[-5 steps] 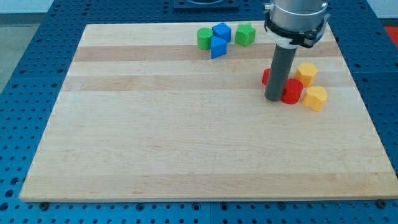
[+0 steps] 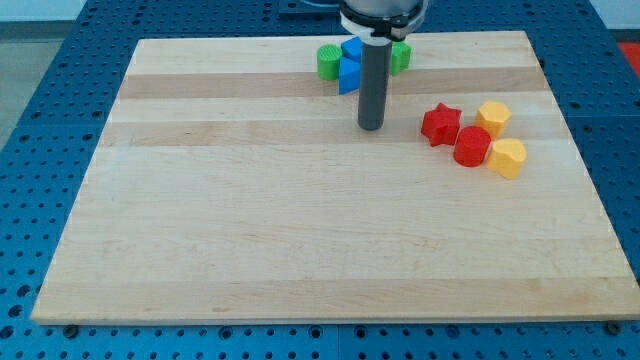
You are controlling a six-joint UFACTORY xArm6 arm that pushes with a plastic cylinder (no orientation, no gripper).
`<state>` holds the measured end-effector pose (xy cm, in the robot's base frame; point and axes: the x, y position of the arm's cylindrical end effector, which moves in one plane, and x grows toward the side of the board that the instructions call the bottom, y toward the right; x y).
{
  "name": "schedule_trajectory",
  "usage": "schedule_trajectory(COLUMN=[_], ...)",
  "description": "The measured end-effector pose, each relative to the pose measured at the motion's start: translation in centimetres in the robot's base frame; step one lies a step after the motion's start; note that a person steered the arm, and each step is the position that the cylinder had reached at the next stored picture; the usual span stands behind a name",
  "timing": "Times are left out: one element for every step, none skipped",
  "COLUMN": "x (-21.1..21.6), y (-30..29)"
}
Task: Move the red star above to the red circle
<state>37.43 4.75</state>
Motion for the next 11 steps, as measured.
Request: schedule_trajectory(x=[0.0, 0.0, 0.0, 0.0, 0.0, 0.0, 0.0, 0.0, 0.0, 0.0, 0.0], y=[0.8, 3.6, 4.0, 4.7, 6.8, 7.8, 8.4, 10.4, 11.0, 9.8, 5.2])
